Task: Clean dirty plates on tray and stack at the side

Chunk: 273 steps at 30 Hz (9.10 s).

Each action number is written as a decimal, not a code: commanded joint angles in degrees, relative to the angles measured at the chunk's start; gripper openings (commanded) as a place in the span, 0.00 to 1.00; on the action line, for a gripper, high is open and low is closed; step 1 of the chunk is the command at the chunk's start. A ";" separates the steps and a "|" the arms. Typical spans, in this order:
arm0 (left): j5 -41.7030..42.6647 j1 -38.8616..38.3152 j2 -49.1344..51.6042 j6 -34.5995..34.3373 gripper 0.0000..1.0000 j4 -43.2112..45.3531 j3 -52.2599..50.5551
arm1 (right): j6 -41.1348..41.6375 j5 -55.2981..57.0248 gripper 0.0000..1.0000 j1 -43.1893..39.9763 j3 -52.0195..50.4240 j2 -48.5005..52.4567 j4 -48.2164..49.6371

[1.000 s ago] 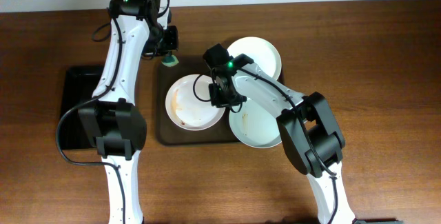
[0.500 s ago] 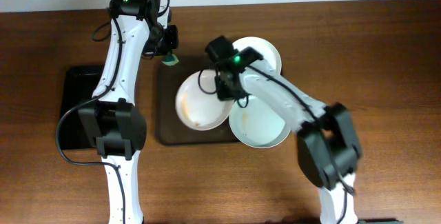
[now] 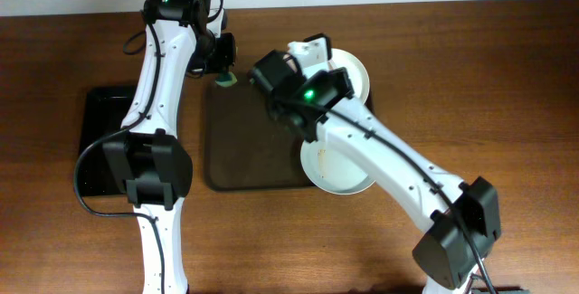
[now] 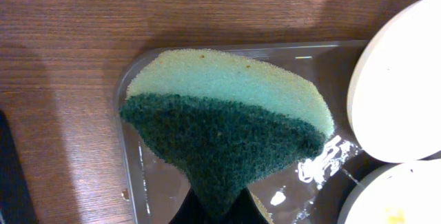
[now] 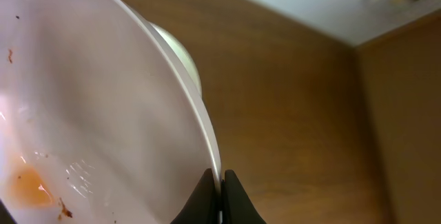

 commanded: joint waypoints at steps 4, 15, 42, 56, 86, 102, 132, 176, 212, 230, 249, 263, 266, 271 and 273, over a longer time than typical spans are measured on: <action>2.25 0.09 0.42 -0.50 0.01 -0.52 0.74 | 3.23 22.18 0.04 6.95 0.22 0.09 0.26; 3.54 0.09 0.42 -0.50 0.01 -3.10 0.74 | 5.53 30.80 0.04 12.07 0.22 0.09 -0.39; 3.04 -5.40 -5.79 0.61 0.01 -4.79 4.61 | 16.15 -2.47 0.04 5.60 0.26 -0.68 -6.21; 3.04 -5.38 -10.25 0.61 0.01 -5.20 4.61 | 18.95 -20.83 0.04 2.25 0.26 -0.68 1.88; -3.28 -6.64 -8.46 -3.78 0.01 6.21 4.59 | 24.68 -32.92 0.04 -8.55 1.16 -6.05 26.14; -15.56 -11.17 -7.43 -3.72 0.01 6.03 4.59 | 23.19 -34.99 0.04 -8.63 1.16 -6.05 25.62; -8.04 -11.58 -7.28 -3.72 0.01 9.46 4.59 | 21.64 -37.53 0.04 -8.63 1.16 -6.05 24.76; -7.32 -5.84 -7.28 -3.72 0.01 6.03 4.59 | 20.33 -38.99 0.04 -8.66 1.14 -6.05 22.25; 18.38 6.86 -5.31 -0.26 0.01 -1.38 14.03 | 2.80 4.15 0.04 2.27 -0.79 -5.90 7.17; 17.70 6.73 -5.05 -0.26 0.01 -1.36 14.01 | 8.04 26.18 0.04 12.37 -12.26 -4.22 9.99; 7.63 1.07 -5.03 -0.26 0.00 -1.53 14.01 | 6.25 -44.52 0.04 -45.05 -15.26 -20.24 1.20; 6.97 -2.93 -4.33 -0.26 0.01 -1.09 14.01 | 6.23 -46.77 0.04 -64.52 -39.63 -18.80 20.74; 6.84 -3.32 -3.54 -0.26 0.01 -1.14 14.01 | 6.25 -45.79 0.04 -64.50 -43.21 -17.53 25.73; 6.86 -3.41 -2.93 -0.26 0.01 -1.16 14.01 | 6.23 -43.58 0.11 -64.50 -45.48 -15.08 27.39; 6.86 -3.41 -2.80 -0.26 0.01 -1.14 14.01 | 6.23 -43.12 0.13 -64.50 -45.53 -13.94 27.19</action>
